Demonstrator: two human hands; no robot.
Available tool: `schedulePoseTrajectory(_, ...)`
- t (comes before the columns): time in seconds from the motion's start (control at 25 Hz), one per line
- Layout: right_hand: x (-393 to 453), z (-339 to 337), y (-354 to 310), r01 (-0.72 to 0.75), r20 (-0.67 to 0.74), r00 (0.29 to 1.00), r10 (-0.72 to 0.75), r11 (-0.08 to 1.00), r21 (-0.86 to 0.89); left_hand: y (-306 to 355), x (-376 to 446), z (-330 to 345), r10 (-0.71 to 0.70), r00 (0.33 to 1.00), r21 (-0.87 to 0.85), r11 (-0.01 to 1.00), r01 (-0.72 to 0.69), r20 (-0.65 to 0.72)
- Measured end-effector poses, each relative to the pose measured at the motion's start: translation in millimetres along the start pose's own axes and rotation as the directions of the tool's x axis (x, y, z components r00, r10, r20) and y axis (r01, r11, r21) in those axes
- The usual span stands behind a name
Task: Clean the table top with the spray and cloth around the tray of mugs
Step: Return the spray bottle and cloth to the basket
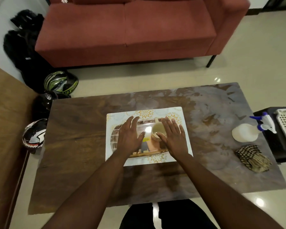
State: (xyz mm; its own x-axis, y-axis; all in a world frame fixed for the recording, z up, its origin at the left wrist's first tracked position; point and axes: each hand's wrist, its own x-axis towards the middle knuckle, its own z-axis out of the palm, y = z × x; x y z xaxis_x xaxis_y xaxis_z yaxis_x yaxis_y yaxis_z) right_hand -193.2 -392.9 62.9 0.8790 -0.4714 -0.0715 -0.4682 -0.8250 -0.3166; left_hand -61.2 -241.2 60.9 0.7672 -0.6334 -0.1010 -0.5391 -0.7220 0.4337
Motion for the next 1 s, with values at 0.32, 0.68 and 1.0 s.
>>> schedulePoseTrajectory(0.32,-73,-23,166,-0.283,0.088,0.957,0.276,0.956,0.077,200,28,69,0.208,0.976,-0.245,0.951,-0.188,0.062)
schedulePoseTrajectory(0.68,-149,-9,406,-0.360,0.205,0.915,0.348,0.933,0.021,411,42,251,0.065,0.955,-0.461,0.884,0.080,0.290)
schedulePoseTrajectory(1.0,-153,8,445,-0.261,0.224,0.942,0.249,0.965,0.029,448,59,288,-0.086,0.969,-0.432,0.883,0.182,0.233)
